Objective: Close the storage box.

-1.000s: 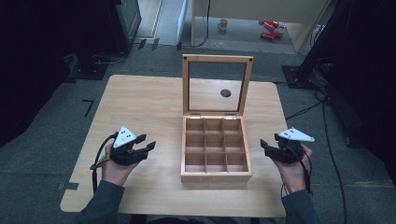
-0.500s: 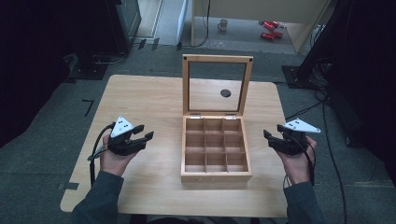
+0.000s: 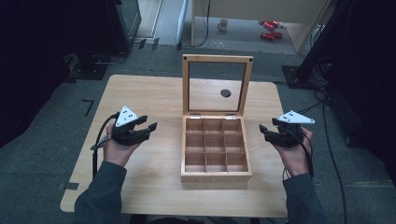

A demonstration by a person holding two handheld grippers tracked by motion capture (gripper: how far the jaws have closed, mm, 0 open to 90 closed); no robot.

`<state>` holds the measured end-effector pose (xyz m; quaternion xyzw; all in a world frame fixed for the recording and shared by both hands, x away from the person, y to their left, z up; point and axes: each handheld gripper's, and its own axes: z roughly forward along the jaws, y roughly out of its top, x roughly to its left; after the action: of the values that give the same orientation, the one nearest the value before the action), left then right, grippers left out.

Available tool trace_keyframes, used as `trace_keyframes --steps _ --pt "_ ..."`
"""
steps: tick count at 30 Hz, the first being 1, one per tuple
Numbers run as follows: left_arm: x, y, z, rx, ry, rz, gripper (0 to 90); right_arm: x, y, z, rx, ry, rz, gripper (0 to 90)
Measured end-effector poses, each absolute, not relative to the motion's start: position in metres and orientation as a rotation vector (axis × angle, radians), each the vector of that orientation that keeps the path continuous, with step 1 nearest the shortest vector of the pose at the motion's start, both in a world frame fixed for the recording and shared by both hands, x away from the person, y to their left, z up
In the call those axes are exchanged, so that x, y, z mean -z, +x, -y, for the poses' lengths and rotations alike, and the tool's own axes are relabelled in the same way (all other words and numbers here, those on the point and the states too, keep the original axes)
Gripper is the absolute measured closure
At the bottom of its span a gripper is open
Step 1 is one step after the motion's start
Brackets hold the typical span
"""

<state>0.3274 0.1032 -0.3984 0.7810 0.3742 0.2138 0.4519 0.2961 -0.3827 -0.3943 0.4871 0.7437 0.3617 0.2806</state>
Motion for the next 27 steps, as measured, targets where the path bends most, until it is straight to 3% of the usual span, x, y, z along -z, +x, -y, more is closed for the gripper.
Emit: trace_keyframes --steps 27 --pt "0.377 0.358 -0.077 -0.541 1.94 -0.89 50.8 0.377 0.325 0.362 -0.991 1.231 -2.013 44.2"
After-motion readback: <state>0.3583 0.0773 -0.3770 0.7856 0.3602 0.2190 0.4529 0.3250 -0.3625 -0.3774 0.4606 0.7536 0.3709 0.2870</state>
